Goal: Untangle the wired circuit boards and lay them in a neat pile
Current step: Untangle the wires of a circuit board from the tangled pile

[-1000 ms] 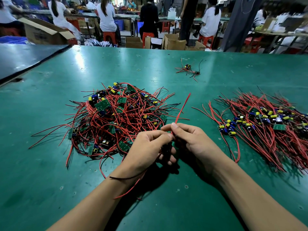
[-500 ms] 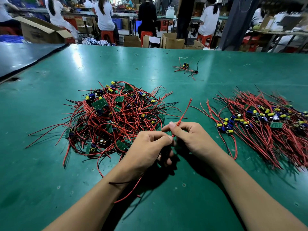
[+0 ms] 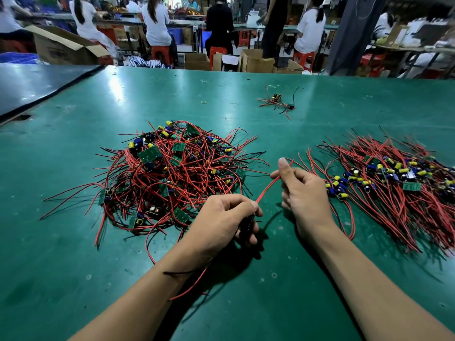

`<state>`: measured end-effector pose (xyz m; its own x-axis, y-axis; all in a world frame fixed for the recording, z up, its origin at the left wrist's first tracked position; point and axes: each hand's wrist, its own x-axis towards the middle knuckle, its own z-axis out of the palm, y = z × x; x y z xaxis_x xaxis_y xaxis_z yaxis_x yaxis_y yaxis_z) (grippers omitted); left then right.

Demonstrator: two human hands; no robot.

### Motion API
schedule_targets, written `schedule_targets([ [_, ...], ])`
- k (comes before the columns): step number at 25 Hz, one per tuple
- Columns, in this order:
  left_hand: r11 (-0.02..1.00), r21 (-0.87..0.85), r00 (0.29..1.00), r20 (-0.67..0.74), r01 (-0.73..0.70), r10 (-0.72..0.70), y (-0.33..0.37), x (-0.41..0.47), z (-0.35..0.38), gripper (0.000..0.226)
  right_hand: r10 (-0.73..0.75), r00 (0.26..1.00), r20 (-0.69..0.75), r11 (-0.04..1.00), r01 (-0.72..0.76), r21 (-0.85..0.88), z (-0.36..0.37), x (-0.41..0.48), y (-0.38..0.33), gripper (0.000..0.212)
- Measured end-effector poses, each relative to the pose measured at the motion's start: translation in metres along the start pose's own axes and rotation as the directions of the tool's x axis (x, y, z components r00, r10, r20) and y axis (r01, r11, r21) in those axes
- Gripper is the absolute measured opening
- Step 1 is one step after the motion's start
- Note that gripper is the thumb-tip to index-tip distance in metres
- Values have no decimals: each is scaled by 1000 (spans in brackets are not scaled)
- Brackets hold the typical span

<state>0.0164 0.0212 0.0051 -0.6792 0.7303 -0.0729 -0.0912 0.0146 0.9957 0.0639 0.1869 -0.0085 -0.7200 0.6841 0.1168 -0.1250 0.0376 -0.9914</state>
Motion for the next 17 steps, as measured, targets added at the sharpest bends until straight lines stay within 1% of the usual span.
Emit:
schedule_targets([
  [1,1000,-5,1000,-12,-1,1,0,0,0,23,80,992,93,993,-88,84,1,-3,-1,42],
  [2,1000,-8,1000,-21,0,0,0,0,0,24,141,966,215,981,-165,98,2,-6,-1,44],
  [4,1000,-11,1000,-21,0,0,0,-2,1,23,237,854,463,958,-286,38,2,-15,-4,43],
  [5,1000,-9,1000,-18,1,-1,0,-2,0,23,266,803,534,948,-318,5,2,-19,-6,42],
  [6,1000,-3,1000,-13,4,-4,1,-3,0,24,278,782,558,944,-331,-6,2,-22,-8,41],
  [7,1000,1,1000,-8,7,-7,2,-4,0,24,277,792,545,942,-335,8,3,-23,-9,39],
  [9,1000,2,1000,-6,12,-12,3,-4,0,26,237,858,456,954,-293,55,4,-22,-11,34],
  [10,1000,5,1000,-11,12,-12,4,-4,1,26,195,901,388,974,-225,35,5,-21,-10,31],
  [12,1000,16,1000,-20,9,-9,5,-3,2,25,75,963,260,995,-55,-83,6,-17,-6,29],
  [15,999,35,1000,-23,4,-3,5,-2,3,24,-71,990,121,969,98,-226,6,-8,0,27],
  [17,999,45,1000,-17,0,1,4,-2,4,24,-164,986,26,933,163,-320,2,-1,2,25],
])
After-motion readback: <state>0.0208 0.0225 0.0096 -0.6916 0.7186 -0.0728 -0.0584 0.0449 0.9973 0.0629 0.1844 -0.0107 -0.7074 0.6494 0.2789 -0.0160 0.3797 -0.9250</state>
